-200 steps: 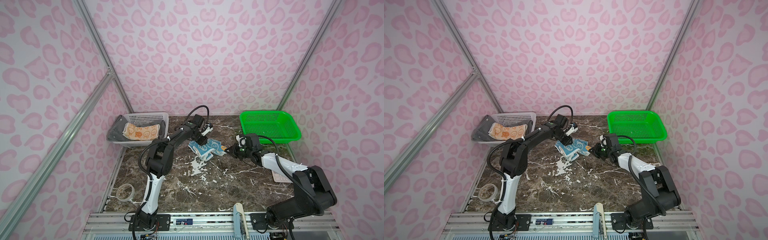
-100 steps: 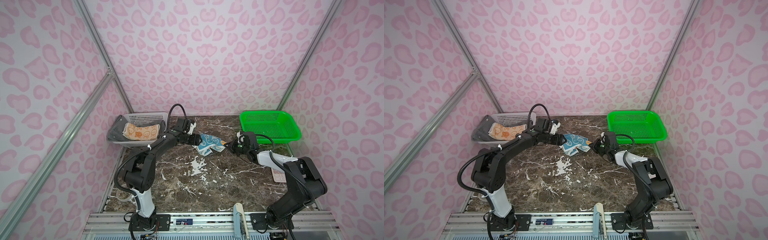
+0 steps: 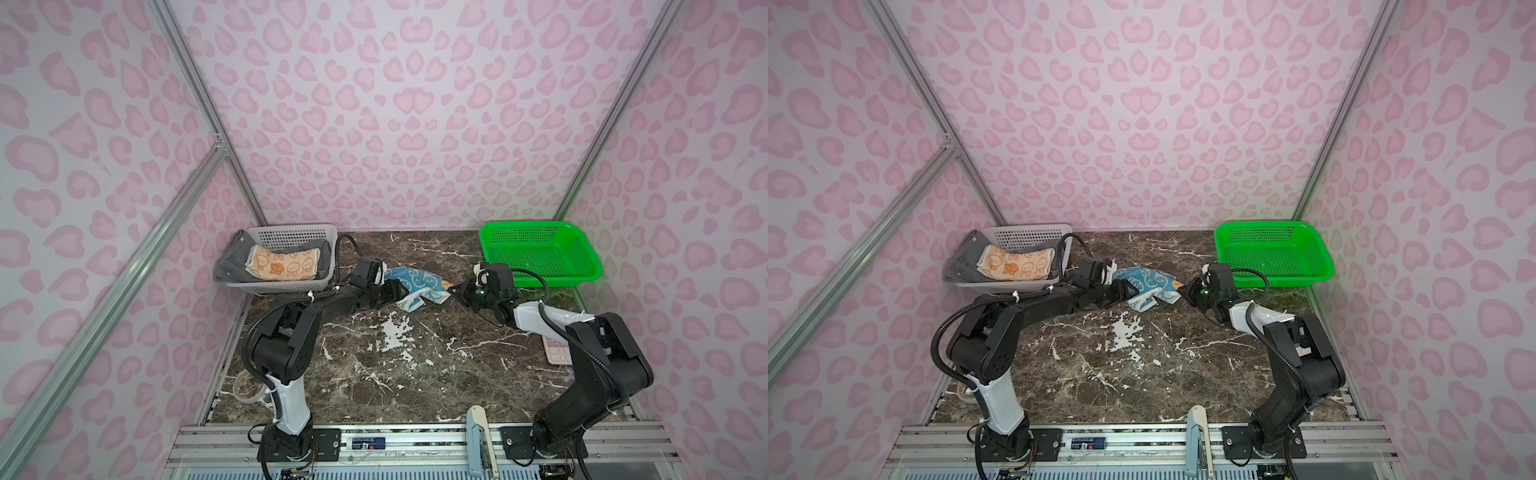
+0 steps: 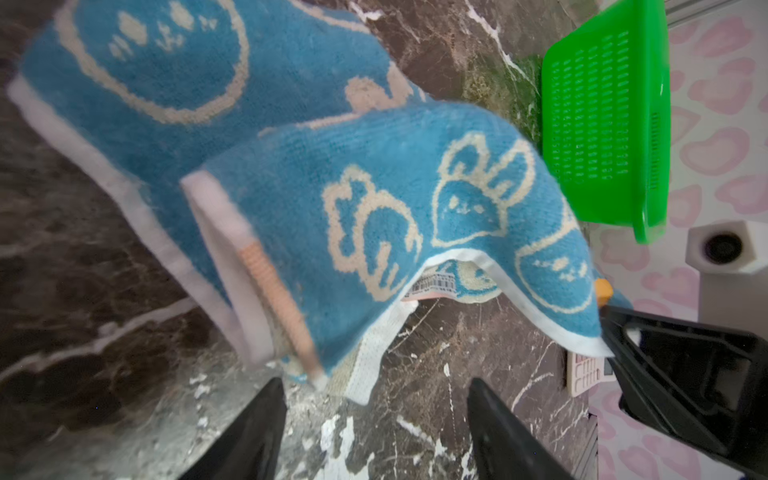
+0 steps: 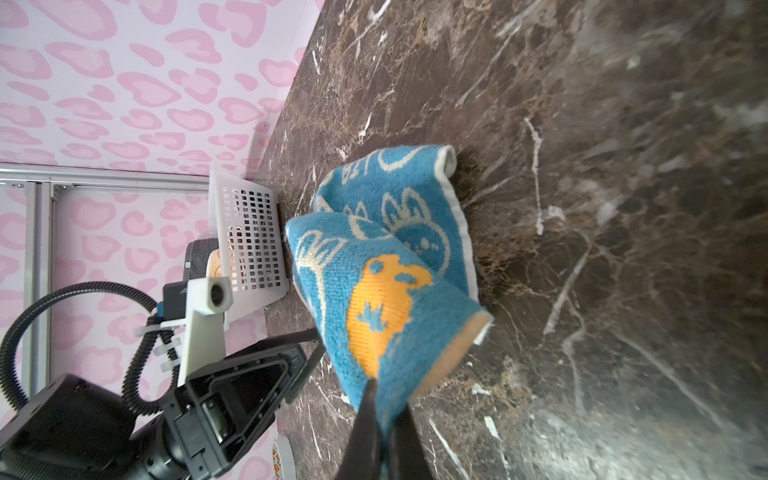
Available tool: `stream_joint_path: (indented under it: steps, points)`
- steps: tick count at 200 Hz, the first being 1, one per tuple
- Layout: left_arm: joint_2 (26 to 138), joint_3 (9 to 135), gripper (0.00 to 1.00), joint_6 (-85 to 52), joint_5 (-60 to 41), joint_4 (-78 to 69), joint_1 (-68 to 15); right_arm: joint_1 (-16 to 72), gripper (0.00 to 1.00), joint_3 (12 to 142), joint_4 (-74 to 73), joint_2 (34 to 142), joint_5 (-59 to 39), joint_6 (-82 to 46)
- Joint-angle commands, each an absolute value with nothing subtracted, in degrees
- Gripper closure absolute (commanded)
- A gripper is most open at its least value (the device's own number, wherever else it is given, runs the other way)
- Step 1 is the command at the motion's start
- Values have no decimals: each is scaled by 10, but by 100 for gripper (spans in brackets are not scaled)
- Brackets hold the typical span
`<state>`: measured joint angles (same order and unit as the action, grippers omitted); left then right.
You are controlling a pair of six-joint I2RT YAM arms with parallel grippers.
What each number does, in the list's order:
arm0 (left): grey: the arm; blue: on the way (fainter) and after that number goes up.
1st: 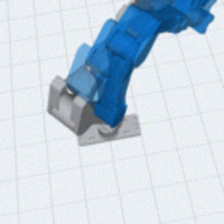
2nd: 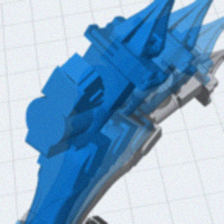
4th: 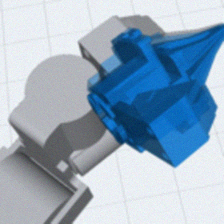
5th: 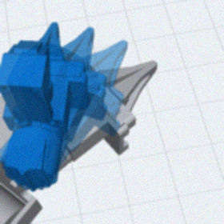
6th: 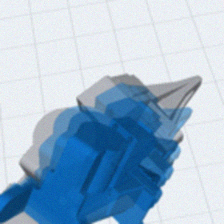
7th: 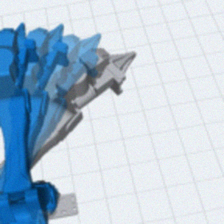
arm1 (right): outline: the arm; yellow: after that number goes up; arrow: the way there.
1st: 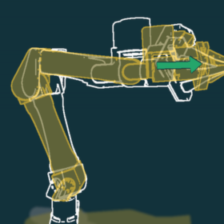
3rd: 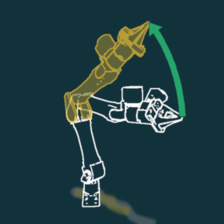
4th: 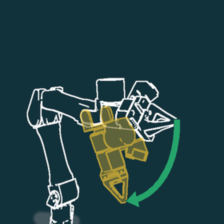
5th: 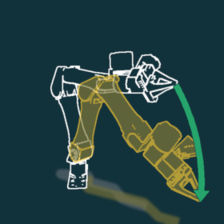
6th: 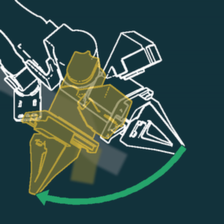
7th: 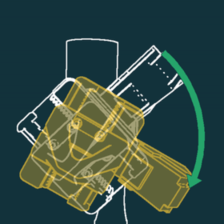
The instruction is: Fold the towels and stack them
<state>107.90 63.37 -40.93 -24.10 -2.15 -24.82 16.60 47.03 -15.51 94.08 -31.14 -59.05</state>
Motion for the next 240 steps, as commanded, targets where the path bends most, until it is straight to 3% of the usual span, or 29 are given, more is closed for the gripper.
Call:
stream_joint_path:
  steps: [1, 103, 153, 178, 214, 240]
  points:
    - [1096, 641, 34, -440, -247, -58, -248, 165, 100, 464, -164, 939, -309, -582]
    - [1115, 651, 67, -445, -261, -59, -248, 161, 100, 464, -155, 938, -308, -574]
    - [1107, 655, 76, -444, -272, -55, -248, 160, 100, 464, -154, 938, -309, -572]
    - [1106, 660, 75, -445, -281, -54, -249, 161, 100, 465, -148, 936, -309, -568]
    - [1089, 660, 65, -440, -287, -41, -248, 161, 100, 464, -140, 934, -307, -561]
    - [1084, 659, 66, -441, -296, -40, -249, 160, 100, 465, -141, 937, -308, -561]
